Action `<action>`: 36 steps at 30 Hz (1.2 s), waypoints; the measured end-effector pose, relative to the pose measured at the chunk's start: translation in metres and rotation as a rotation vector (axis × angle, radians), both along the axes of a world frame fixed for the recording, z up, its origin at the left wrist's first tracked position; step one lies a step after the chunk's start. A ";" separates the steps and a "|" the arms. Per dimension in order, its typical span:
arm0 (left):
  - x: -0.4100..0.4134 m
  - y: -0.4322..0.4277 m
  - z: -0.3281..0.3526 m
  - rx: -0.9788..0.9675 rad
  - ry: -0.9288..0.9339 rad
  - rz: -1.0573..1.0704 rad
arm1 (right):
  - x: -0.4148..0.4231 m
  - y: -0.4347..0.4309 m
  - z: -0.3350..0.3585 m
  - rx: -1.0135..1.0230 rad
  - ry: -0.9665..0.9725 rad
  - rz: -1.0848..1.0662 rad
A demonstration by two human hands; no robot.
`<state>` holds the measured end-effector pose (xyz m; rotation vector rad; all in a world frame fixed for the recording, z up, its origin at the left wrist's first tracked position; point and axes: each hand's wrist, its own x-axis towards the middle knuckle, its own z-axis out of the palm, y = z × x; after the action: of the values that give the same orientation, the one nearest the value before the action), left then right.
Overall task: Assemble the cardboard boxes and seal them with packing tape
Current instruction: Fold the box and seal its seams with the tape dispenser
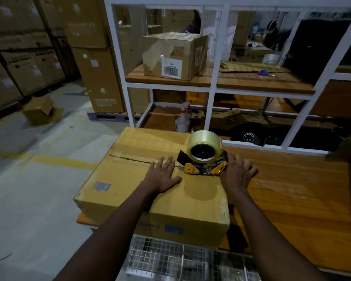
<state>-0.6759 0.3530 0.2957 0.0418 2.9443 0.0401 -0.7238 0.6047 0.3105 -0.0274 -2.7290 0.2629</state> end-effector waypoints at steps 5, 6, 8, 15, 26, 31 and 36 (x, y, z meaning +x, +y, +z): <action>0.000 -0.002 0.000 0.004 -0.007 0.002 | -0.003 0.034 -0.001 -0.051 -0.030 -0.022; 0.000 -0.002 0.001 0.009 -0.007 0.004 | -0.005 0.047 -0.001 -0.059 -0.030 -0.027; 0.000 -0.001 0.003 0.013 -0.008 -0.006 | -0.007 0.069 0.000 -0.049 -0.028 -0.030; -0.007 0.042 0.010 0.014 -0.002 0.043 | -0.009 0.084 0.007 0.000 -0.019 0.038; -0.011 0.098 0.006 -0.001 0.005 0.008 | -0.012 0.114 -0.003 -0.126 -0.027 0.154; -0.010 0.102 0.009 -0.024 -0.021 0.051 | -0.021 0.147 -0.013 -0.150 -0.060 0.158; -0.013 0.139 0.011 0.027 -0.026 0.088 | -0.021 0.150 -0.021 -0.143 -0.155 0.214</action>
<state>-0.6893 0.4922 0.3072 -0.0833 2.9176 0.0929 -0.7453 0.7549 0.2890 0.2146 -2.8624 0.5370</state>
